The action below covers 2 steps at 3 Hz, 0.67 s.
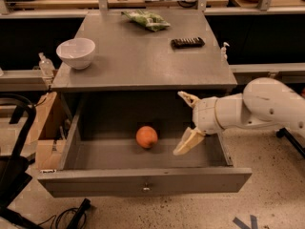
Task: Pick orange from top drawer and place on counter
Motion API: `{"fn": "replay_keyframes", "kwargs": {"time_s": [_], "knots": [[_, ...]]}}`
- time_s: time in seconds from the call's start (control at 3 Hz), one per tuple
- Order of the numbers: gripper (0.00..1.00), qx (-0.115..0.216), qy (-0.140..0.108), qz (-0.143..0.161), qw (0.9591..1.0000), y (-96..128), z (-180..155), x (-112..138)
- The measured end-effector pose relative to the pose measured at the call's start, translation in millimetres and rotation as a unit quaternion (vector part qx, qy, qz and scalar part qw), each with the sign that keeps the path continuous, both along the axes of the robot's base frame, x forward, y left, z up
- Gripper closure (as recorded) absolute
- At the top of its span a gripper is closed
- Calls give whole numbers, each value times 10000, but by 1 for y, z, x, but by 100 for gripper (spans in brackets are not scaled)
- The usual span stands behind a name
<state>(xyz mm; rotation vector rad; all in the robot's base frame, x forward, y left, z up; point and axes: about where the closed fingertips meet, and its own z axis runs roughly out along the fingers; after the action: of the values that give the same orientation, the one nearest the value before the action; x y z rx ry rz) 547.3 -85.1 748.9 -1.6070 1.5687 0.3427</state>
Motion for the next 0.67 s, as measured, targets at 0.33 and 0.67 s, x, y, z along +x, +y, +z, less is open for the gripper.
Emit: {"fn": "replay_keyframes", "kwargs": {"time_s": [0.33, 0.67], "knots": [[0, 170, 169, 60, 9997, 17, -31, 9], [0, 495, 428, 117, 9978, 36, -63, 17]]}}
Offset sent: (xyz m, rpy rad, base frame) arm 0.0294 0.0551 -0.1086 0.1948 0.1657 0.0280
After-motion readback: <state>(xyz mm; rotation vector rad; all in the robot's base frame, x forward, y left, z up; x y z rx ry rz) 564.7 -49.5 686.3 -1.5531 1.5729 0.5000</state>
